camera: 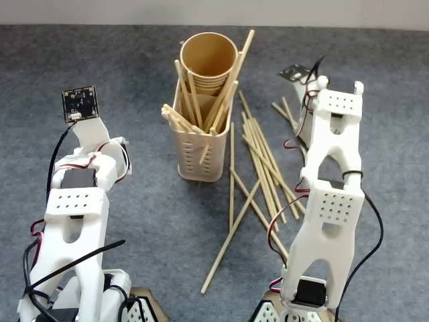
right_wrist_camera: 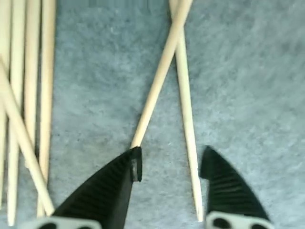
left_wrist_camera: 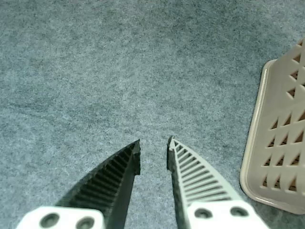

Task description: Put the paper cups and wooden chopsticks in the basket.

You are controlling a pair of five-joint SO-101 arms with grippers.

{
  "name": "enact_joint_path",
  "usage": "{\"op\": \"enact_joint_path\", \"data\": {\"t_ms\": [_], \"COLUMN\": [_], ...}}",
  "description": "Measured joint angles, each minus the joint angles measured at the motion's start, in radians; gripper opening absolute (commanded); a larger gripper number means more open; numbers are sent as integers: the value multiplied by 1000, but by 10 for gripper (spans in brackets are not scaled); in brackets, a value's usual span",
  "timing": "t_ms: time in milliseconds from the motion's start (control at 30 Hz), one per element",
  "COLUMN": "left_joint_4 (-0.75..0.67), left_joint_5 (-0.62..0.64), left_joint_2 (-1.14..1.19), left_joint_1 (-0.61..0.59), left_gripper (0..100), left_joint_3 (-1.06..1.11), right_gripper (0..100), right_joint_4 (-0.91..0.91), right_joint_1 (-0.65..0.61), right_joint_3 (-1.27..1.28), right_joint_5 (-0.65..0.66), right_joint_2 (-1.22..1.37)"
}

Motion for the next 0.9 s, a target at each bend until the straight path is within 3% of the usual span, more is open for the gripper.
{"op": "enact_joint_path", "data": {"t_ms": [600, 667, 833, 900], "left_joint_4": [0, 0, 0, 0], "left_joint_5": [0, 0, 0, 0], "left_joint_2": [0, 0, 0, 0], "left_joint_1": [0, 0, 0, 0], "left_gripper": [108, 108, 108, 108], "left_joint_3": [0, 0, 0, 0], "right_gripper": [323, 279, 0, 22], "right_joint_4": [-35, -41, -46, -55], "right_joint_1": [-46, -44, -38, -35], "right_joint_3": [-26, -26, -29, -34], "right_joint_5": [23, 23, 23, 23], "right_joint_2": [147, 152, 153, 153]}}
